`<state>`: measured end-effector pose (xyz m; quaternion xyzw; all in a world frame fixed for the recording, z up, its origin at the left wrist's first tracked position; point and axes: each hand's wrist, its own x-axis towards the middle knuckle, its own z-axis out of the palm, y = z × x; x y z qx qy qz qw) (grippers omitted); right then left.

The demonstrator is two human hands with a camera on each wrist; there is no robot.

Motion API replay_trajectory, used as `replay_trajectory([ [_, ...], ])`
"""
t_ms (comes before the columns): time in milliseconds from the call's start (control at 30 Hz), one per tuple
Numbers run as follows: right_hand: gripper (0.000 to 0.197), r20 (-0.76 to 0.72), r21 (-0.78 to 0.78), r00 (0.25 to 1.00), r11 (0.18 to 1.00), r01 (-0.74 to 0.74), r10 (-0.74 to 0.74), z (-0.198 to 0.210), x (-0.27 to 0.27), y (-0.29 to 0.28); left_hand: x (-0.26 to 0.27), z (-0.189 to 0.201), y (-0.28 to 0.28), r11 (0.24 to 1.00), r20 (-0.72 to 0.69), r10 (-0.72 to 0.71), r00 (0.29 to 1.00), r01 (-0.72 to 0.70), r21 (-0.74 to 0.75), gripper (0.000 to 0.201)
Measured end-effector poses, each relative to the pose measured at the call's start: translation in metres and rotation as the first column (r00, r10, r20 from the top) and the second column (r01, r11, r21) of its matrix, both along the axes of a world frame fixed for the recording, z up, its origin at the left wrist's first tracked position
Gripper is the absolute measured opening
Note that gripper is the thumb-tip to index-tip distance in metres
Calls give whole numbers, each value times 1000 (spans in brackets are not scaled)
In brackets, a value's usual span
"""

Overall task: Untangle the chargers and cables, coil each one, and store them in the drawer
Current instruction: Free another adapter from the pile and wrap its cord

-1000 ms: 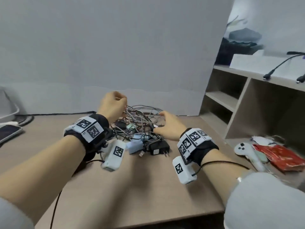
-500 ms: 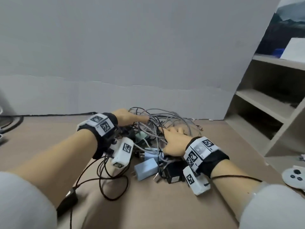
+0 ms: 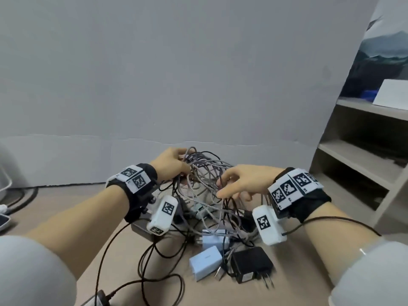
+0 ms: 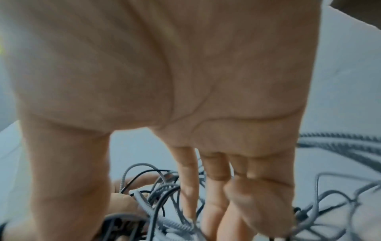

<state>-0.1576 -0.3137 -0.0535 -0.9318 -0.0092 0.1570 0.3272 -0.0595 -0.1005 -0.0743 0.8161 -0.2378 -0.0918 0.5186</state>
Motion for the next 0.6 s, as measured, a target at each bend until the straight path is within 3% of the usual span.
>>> replay_trajectory([
  [133, 27, 184, 286, 965, 949, 130, -188, 6, 2, -6, 4, 31, -3, 958, 119, 59, 991, -23, -285, 45],
  [267, 6, 346, 430, 858, 877, 213, -379, 15, 3, -4, 2, 65, -4, 921, 242, 92, 966, 10, -389, 45],
  [433, 19, 490, 491, 672, 813, 313, -555, 16, -1, -1, -13, 102, -8, 868, 360, 143, 922, 58, -492, 47],
  [500, 36, 538, 477, 612, 808, 346, -580, 16, -6, 4, -19, 116, -9, 837, 359, 125, 925, 96, -539, 46],
  [600, 76, 558, 493, 654, 838, 234, -511, 20, -13, 13, -30, 132, -6, 812, 332, 9, 943, 187, -553, 45],
])
